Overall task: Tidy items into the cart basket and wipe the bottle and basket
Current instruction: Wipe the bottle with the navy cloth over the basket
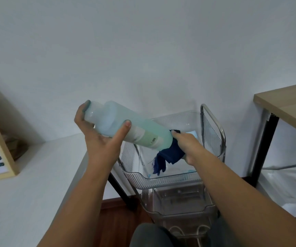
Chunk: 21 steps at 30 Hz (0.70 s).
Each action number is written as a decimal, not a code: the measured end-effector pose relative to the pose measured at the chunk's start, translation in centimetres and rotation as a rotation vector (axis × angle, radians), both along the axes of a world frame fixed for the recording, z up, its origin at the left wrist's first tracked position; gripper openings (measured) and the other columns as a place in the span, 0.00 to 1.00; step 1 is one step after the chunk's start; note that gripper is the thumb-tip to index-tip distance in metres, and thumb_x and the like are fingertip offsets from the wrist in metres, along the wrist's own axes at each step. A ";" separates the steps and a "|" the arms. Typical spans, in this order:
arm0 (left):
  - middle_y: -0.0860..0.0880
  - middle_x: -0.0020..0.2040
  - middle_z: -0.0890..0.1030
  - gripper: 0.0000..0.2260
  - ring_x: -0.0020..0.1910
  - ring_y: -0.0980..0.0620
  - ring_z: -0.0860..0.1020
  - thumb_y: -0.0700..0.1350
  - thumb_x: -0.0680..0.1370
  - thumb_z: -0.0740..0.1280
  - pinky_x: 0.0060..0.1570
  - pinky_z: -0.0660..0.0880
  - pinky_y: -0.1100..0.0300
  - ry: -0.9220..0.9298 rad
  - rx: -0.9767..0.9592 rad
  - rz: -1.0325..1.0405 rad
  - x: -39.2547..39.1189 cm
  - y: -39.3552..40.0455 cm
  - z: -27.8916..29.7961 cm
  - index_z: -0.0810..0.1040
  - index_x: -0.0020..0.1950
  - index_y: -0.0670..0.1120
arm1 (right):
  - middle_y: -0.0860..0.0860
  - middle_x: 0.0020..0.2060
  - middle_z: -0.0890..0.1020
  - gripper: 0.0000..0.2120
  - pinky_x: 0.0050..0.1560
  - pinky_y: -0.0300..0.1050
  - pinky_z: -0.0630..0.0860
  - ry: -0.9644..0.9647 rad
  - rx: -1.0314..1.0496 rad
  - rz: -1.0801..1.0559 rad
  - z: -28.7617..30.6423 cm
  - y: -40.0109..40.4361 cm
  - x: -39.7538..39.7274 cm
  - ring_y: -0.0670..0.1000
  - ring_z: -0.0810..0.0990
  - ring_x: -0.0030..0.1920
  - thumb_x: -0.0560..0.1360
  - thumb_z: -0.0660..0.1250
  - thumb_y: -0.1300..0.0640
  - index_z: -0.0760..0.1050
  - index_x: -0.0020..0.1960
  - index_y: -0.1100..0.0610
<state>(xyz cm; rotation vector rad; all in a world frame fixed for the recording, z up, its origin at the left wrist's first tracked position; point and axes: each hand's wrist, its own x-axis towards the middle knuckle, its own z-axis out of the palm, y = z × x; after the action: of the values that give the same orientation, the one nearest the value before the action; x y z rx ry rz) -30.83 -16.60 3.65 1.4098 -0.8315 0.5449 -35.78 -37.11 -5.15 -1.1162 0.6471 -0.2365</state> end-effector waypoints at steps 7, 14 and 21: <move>0.54 0.67 0.68 0.37 0.63 0.49 0.75 0.50 0.67 0.80 0.56 0.79 0.48 0.002 0.160 0.046 -0.7 -1.0 -1.7 0.62 0.68 0.66 | 0.50 0.49 0.81 0.14 0.56 0.51 0.75 -0.108 -0.443 0.109 2.1 3.6 -1.4 0.53 0.79 0.53 0.79 0.57 0.44 0.78 0.51 0.49; 0.50 0.65 0.71 0.38 0.61 0.48 0.77 0.48 0.67 0.80 0.52 0.81 0.50 0.082 0.186 -0.036 -0.6 -1.1 -1.9 0.63 0.68 0.65 | 0.51 0.49 0.86 0.22 0.55 0.52 0.78 -0.201 -0.172 0.262 5.3 2.8 0.1 0.54 0.83 0.52 0.74 0.60 0.35 0.81 0.54 0.50; 0.67 0.59 0.72 0.38 0.58 0.61 0.77 0.49 0.67 0.80 0.47 0.79 0.65 0.091 0.100 -0.039 0.9 0.0 -0.6 0.63 0.70 0.62 | 0.57 0.60 0.80 0.21 0.58 0.54 0.75 -0.004 -0.112 0.177 0.6 0.2 0.8 0.54 0.78 0.56 0.78 0.57 0.40 0.77 0.61 0.54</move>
<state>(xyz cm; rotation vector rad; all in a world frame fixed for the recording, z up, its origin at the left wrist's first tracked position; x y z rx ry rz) -29.89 -16.64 3.03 1.4956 -0.8208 0.4105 -34.94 -36.86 -4.54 -1.2729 0.5332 -0.1245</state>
